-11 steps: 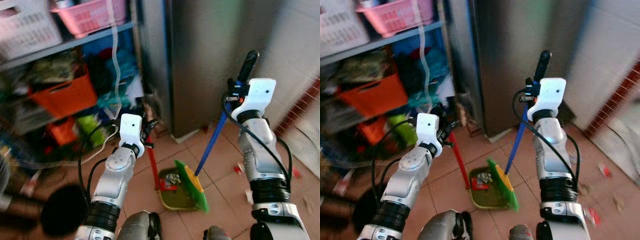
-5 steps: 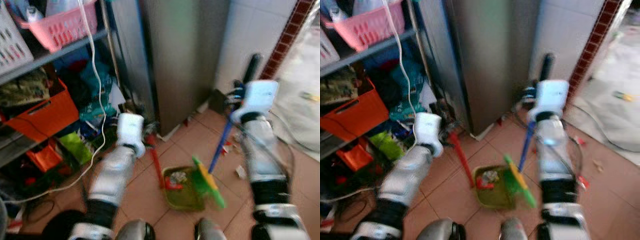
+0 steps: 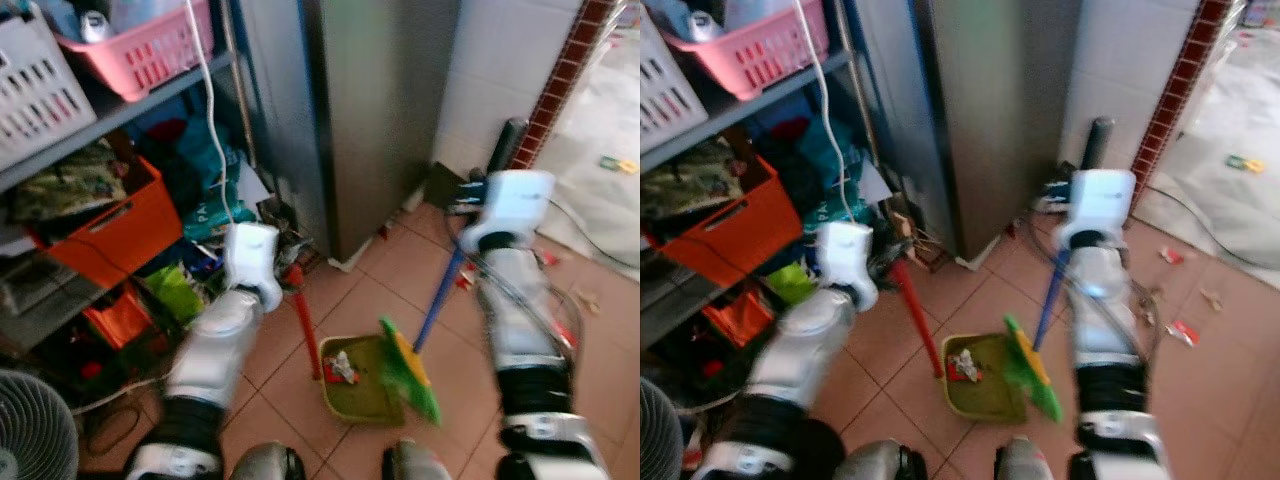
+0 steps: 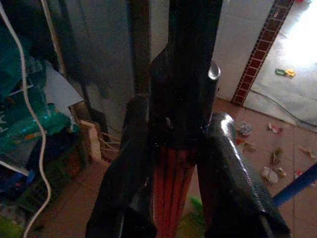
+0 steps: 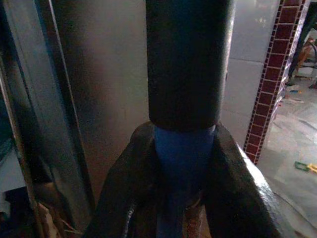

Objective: Sweep floor

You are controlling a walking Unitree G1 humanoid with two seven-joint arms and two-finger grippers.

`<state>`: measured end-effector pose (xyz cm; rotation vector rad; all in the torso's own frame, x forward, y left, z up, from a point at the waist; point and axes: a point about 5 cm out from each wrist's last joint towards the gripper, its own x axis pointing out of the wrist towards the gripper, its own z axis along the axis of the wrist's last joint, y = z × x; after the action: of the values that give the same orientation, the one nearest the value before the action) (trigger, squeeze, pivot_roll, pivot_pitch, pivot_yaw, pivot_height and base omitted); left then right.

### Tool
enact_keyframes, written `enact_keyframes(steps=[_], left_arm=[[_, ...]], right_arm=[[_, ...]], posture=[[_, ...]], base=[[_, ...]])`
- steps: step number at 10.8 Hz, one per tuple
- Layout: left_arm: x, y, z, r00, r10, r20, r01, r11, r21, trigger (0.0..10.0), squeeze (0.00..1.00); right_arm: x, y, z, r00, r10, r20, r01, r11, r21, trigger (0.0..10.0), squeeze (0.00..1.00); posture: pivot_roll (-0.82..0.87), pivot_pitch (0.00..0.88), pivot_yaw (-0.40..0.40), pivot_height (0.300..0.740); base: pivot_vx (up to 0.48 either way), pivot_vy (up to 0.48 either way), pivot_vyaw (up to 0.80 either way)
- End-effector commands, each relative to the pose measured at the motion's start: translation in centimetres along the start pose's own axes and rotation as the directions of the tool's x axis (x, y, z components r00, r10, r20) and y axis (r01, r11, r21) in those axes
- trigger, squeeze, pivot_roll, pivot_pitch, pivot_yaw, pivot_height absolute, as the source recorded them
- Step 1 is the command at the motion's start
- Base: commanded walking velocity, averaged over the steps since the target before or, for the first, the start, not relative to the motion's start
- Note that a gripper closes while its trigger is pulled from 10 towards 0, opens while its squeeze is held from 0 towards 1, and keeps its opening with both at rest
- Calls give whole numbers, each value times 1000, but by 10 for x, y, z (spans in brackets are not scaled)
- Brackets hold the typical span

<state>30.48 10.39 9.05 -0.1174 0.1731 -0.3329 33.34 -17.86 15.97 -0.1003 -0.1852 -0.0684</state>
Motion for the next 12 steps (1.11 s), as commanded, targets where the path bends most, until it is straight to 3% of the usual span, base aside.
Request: enact_keyframes(steps=[1,6,10,12], left_arm=[[4,-10,16,997,-39,69,39,999,2,10000,0],[4,-9,19,996,-50,78,50,999,3,10000,0],[3,-9,18,995,-65,77,66,998,-12,10000,0],[3,-12,18,994,-77,76,78,997,-17,10000,0]], right_arm=[[2,-7,6,999,-24,28,23,1000,12,10000,0],[1,-18,4,996,-88,22,89,996,-29,10000,0],[2,-29,3,988,-152,23,154,986,-72,10000,0],[2,-30,1,986,-166,19,167,983,-71,10000,0]], posture=[[-83,57,126,740],[-84,66,122,740],[-78,61,117,740],[-77,56,118,740]], base=[[319,360,-800],[320,359,-800],[465,0,-697],[480,0,0]])
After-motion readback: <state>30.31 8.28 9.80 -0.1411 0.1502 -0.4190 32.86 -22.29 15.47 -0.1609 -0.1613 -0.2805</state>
